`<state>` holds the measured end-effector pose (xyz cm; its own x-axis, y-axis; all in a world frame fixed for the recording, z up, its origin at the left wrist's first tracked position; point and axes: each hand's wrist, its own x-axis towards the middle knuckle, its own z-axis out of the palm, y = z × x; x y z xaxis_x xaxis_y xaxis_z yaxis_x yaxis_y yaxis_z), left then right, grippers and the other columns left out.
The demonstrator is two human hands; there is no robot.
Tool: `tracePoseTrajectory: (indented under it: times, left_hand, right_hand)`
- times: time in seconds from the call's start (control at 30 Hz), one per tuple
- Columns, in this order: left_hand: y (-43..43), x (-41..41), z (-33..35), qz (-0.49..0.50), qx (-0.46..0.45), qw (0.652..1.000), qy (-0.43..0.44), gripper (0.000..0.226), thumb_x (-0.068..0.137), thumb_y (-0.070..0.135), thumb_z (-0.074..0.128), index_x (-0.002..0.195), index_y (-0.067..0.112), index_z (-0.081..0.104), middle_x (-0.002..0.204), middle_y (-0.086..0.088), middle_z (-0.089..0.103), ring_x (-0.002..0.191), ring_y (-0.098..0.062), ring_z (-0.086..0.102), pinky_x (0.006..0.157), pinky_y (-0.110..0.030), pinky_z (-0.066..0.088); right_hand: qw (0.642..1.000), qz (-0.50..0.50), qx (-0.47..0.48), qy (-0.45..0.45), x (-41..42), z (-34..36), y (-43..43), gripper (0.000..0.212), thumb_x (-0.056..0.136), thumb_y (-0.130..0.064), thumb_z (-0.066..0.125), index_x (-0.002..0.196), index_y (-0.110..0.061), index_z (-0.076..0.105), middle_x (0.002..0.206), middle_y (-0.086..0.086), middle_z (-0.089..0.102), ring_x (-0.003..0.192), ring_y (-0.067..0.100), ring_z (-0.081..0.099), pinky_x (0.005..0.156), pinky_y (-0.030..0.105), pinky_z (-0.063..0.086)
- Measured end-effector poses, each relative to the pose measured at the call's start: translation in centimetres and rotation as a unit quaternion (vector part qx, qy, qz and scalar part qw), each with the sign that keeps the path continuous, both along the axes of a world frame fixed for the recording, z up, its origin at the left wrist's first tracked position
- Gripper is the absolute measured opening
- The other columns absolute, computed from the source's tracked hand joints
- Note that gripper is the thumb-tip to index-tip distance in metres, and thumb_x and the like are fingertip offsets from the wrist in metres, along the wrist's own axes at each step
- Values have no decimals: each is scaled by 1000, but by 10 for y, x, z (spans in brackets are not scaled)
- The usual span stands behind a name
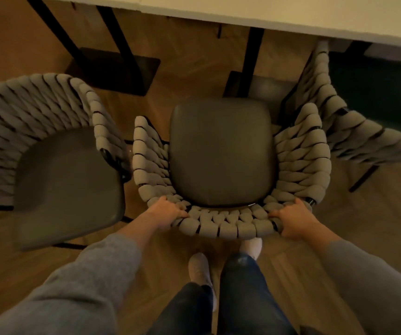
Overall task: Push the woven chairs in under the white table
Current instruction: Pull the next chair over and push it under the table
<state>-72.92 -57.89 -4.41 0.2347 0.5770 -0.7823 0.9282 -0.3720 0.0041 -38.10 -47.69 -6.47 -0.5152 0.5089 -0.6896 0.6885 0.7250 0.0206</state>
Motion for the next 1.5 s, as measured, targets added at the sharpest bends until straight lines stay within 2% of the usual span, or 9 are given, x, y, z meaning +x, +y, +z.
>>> tracePoseTrajectory:
  times: [0.17,0.33,0.53,0.77,0.9,1.1,1.3,1.5]
  left_hand:
    - [28,-23,5,-14,6,1000,12,58,97,29,55,149,35,31,154,4,34,138,-23,37,114,-49,21]
    - [74,-59,9,-11,27,999,43,58,98,19,50,148,39,30,154,4,36,141,-22,33,118,-52,13]
    - [127,-88,3,8,75,993,91,59,95,17,54,144,42,34,145,3,47,138,-23,38,116,-60,-4]
    - [166,-108,0,-5,70,993,92,60,97,16,48,150,37,27,140,0,51,135,-24,41,117,-58,-2]
    - [171,-123,-1,-13,67,995,79,59,97,19,50,149,38,28,143,0,49,137,-25,39,117,-58,4]
    - [182,-141,7,-40,89,994,57,53,96,22,52,143,39,34,138,-1,52,134,-27,40,115,-61,8]
    - [192,-142,19,-19,85,995,45,55,97,25,51,145,39,31,142,-1,49,138,-26,35,115,-61,4]
    - [208,-146,15,-14,80,996,31,55,96,24,52,144,41,33,140,1,49,136,-24,37,116,-63,5]
  right_hand:
    - [1000,-28,4,-7,-24,2,8,35,87,-35,52,122,-41,53,106,-5,61,101,19,55,96,41,30]
    - [999,-44,16,20,-60,-1,33,30,88,-35,52,119,-38,54,104,-5,62,97,19,57,96,42,31]
    - [998,-52,17,34,-91,-5,81,30,88,-36,53,117,-34,54,102,-3,61,96,19,57,100,45,33]
    - [998,-55,-4,27,-108,-1,118,36,87,-37,53,123,-38,51,106,-4,60,99,19,56,101,46,31]
    - [998,-54,-18,17,-119,7,121,37,91,-30,52,127,-36,50,109,-3,61,102,20,55,99,44,31]
    - [997,-64,-17,30,-127,20,131,34,90,-27,51,122,-37,53,95,-7,57,91,17,54,93,38,34]
    - [999,-48,0,13,-138,42,155,29,91,-27,52,119,-36,56,90,-8,50,95,17,55,96,39,33]
    - [999,-41,25,-4,-143,38,167,30,91,-28,52,120,-35,55,107,-5,61,103,19,54,102,43,27]
